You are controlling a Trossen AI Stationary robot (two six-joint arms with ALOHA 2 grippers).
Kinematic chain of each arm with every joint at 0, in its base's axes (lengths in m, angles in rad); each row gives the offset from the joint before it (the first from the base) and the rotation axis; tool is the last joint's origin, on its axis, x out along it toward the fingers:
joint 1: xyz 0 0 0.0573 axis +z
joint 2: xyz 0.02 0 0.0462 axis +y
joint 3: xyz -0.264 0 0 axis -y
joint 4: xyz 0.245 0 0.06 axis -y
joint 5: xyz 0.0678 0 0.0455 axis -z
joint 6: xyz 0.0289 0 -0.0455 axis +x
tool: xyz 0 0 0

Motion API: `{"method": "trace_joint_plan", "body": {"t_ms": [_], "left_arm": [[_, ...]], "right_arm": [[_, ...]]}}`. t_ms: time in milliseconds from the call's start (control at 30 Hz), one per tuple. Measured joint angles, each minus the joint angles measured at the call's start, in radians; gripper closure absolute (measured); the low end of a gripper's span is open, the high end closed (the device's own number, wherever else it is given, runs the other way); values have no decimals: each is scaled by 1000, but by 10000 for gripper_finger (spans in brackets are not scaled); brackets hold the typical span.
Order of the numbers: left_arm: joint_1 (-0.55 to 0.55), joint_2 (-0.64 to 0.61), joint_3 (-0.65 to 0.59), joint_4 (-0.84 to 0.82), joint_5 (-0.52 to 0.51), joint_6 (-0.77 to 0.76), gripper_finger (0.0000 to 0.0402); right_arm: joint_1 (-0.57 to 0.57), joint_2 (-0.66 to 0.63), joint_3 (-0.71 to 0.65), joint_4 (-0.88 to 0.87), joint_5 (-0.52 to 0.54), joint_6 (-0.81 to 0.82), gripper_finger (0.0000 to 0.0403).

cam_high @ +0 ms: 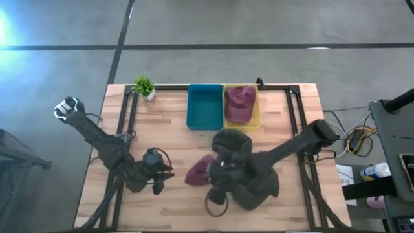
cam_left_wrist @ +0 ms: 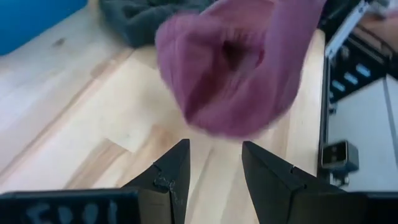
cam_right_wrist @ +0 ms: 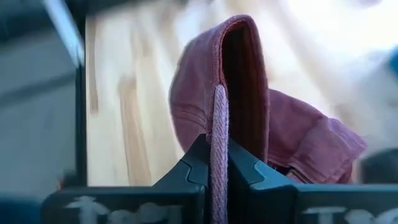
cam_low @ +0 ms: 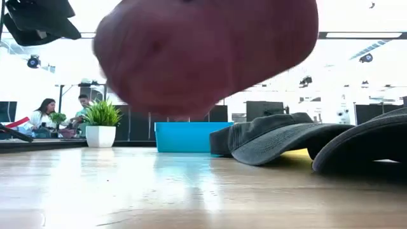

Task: Pick & Place hat
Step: Put the red cap into the yellow bin

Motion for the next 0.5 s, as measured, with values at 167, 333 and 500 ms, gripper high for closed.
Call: {"method": "trace_joint_plan", "body": {"t_ms": [167,333,500], "left_arm": [[0,-22,-31,18,-34,-21,262],[8,-22,-33,56,-107,49,262],[68,-23,-33,131,-103,137,262]], "right_arm": [[-7,-211,-115,25,247,218,389],[-9,-457,-392,123,474,550,390],[-67,-681,-717,414,623,700,390]]}}
